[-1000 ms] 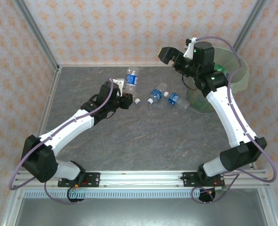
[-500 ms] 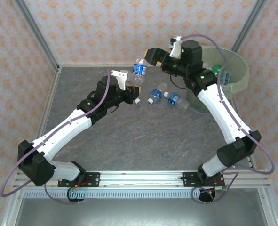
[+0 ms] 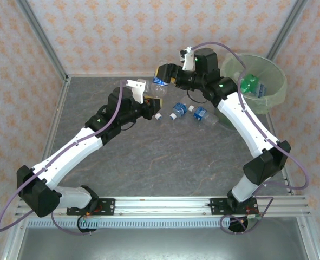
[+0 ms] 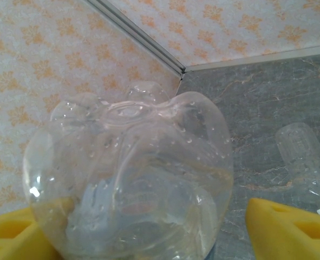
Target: Put the plastic bottles in the bin
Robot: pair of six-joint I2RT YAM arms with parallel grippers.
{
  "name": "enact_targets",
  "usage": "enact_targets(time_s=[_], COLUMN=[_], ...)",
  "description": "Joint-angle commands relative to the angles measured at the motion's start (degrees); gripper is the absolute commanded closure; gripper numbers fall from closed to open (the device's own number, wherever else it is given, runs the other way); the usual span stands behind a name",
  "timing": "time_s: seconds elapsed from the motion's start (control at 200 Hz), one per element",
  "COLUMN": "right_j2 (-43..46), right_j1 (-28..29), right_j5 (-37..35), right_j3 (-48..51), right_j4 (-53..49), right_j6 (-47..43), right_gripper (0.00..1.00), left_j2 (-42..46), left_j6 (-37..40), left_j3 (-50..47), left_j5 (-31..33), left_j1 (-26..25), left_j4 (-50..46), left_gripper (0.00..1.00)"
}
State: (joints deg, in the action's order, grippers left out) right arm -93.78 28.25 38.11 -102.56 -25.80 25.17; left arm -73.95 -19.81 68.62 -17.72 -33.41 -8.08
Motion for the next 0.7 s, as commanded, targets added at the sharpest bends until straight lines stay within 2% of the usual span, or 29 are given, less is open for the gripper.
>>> enact_targets(time_s=[0.0,0.16,0.255,0.395,0.521,0.631,0.676,0.696], right_j2=[-0.28,-0.79,-1.06,-1.27,-1.7,-1.87,-1.85,-1.85], right_j1=[0.31,0.49,0.49,0.56,0.5,0.42,0.24,0.1], right_j5=[2.3,5.05,5.38,5.7,5.45,4.4,3.9,3.7], right_j3=[-2.16,-2.11,-2.38,-3.03,-4.01,-4.69,-4.83,-4.91], right_j4=[-1.36,-1.53,-1.95,-1.8,-1.62,-1.62,-1.64,-1.66], right_j6=[-2.3,-2.27,-2.65,-2.62,-1.9,-1.48,-1.25,-1.18], right_gripper=[0.21,0.21,0.26,0.43,0.54,0.55,0.56,0.56], left_j2=[1.67,1.04,0.8,0.49,0.26,0.31,0.54,0.63], left_j6=[0.22,0.32,0.41,0.52,0.78,0.87,0.88,0.83], left_j3=[1.18,1.52,1.6,1.78,1.78,1.81,1.69,1.61], left_j5=[-1.25,-2.56,-2.89,-2.92,-2.09,-0.92,-0.03,0.53], left_j1=[-0.52,-0.61,-0.61,-0.69,-0.69,-0.64,-0.69,-0.68], left_j4=[2.19,2.02,1.99,1.62,1.2,0.79,0.69,0.61], left_gripper=[0.78,0.78,0.78,0.78,0.77,0.64,0.55,0.47])
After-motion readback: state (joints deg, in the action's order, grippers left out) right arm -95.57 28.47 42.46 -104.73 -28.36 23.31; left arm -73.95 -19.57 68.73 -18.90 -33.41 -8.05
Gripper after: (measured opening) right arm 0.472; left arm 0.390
